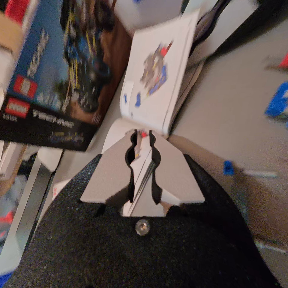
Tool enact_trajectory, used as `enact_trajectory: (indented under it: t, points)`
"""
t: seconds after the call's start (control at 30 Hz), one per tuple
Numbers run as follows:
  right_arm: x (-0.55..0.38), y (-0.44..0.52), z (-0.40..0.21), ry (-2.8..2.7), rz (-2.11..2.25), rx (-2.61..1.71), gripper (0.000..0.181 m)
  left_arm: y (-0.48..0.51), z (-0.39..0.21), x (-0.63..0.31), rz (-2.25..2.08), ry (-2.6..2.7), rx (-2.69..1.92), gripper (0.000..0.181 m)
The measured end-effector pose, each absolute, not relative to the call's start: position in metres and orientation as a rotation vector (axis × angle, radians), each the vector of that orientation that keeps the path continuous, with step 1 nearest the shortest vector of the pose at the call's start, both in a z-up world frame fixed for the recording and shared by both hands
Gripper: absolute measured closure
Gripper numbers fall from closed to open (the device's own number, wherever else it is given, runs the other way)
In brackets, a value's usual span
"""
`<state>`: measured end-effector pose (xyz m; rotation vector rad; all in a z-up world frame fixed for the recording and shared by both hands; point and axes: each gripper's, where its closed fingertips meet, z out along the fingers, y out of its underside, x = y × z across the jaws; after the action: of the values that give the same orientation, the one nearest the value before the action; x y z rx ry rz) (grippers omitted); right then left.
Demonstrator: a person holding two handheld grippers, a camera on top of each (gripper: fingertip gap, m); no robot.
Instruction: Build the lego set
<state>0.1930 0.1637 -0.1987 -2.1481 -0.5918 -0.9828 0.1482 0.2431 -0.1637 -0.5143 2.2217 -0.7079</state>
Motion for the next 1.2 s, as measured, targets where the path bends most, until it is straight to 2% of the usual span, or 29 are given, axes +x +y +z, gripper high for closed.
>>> enact_trajectory:
  t: [0.2,0.27,0.3,0.37,0.67,1.1,1.2]
  points:
    - [0.193,0.164,-0.198,-0.585,-0.972,-2.137,0.181,0.181,-0.165,0.147,-0.762,2.285,-0.312,0.152]
    - [0.192,0.164,-0.197,-0.576,-0.963,-2.13,0.181,0.17,-0.17,0.152,-0.745,2.302,-0.29,0.152]
    - [0.192,0.164,-0.197,-0.57,-0.956,-2.127,0.181,0.169,-0.173,0.155,-0.718,2.314,-0.293,0.155]
    - [0.193,0.164,-0.197,-0.561,-0.945,-2.128,0.181,0.178,-0.164,0.165,-0.683,2.24,-0.332,0.181]
    - [0.192,0.164,-0.199,-0.581,-0.952,-2.151,0.181,0.274,-0.128,0.152,-0.923,1.979,-0.856,0.181]
    - [0.193,0.164,-0.198,-0.579,-0.969,-2.146,0.181,0.316,-0.183,0.137,-0.782,2.036,-1.082,0.179]
    - [0.184,0.177,-0.176,-0.516,-0.979,-1.992,0.181,0.316,-0.193,0.134,-0.764,2.069,-1.109,0.18]
